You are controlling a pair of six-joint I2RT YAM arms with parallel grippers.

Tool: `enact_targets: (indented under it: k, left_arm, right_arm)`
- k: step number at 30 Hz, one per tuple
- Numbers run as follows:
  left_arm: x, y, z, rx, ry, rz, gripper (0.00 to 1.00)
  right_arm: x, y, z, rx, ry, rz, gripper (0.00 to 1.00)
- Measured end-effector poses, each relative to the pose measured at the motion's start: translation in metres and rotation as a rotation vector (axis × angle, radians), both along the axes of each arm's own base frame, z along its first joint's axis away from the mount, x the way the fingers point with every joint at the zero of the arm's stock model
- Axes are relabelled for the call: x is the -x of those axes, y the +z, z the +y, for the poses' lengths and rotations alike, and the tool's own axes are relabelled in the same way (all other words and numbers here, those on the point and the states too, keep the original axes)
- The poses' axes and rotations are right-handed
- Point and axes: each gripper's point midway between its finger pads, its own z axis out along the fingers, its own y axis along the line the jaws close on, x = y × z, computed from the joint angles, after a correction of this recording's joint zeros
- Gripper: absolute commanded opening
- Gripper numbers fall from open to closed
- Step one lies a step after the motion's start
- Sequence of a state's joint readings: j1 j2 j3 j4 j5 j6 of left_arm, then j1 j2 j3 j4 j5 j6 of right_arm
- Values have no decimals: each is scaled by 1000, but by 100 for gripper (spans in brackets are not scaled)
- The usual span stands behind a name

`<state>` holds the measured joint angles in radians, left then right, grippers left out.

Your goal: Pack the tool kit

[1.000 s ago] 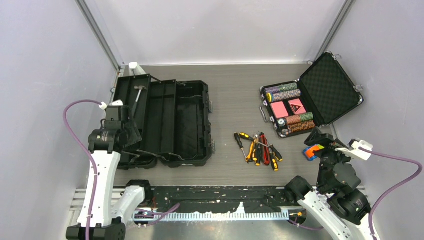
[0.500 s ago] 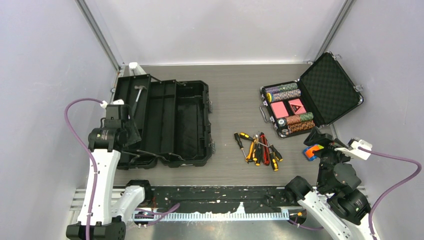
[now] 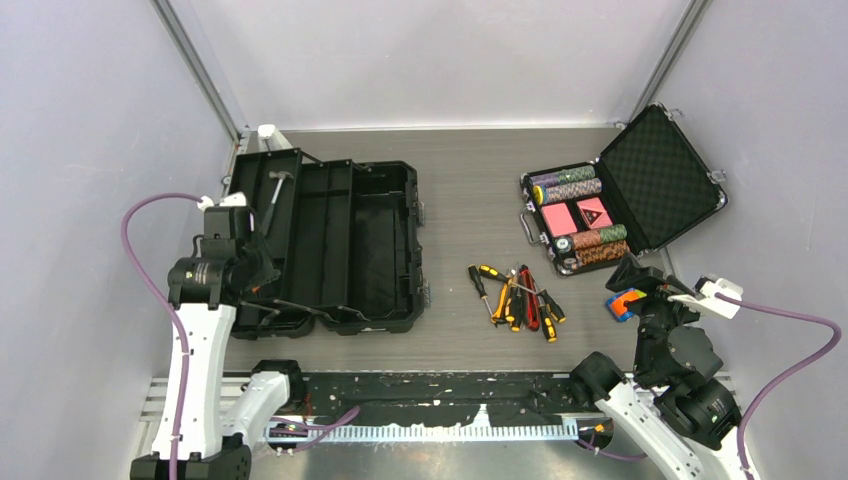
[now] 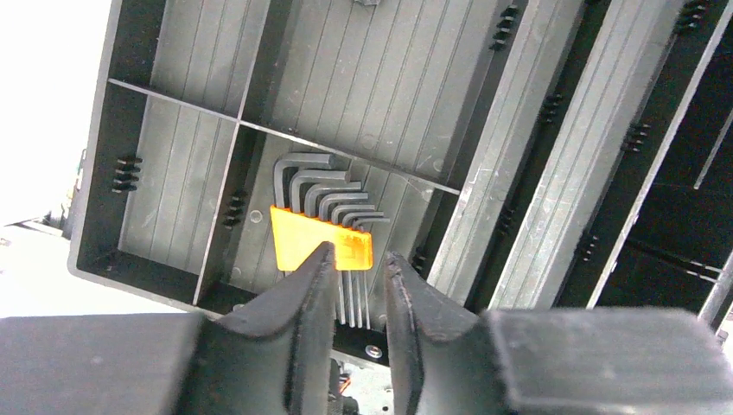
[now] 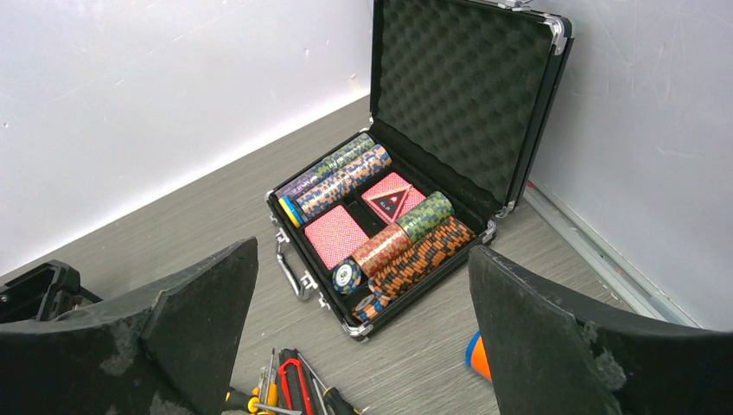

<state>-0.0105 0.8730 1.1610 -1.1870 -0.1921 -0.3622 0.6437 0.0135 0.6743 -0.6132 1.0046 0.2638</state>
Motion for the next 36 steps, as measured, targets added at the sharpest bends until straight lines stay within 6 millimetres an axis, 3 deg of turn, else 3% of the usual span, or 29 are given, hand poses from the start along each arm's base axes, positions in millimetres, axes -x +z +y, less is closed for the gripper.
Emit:
enact_targets:
  k: [7, 14, 19, 27, 36]
  left_arm:
    - [-9, -19, 0, 0, 1, 47, 19]
    - [-9, -23, 12, -53, 58, 55, 19]
    - [-12, -20, 28, -91, 129, 38, 36]
    - [-8, -15, 31, -97, 153, 18, 56]
    - [-8, -26, 22, -22, 160, -2, 59]
  right_arm:
    - [0, 0, 0, 0, 2, 0, 96]
    - [-1, 0, 1, 1, 5, 1, 96]
    - [-1, 0, 2, 5, 8, 5, 96]
    - [-2, 1, 3, 2, 13, 0, 96]
    - [-2, 1, 4, 2, 16, 0, 96]
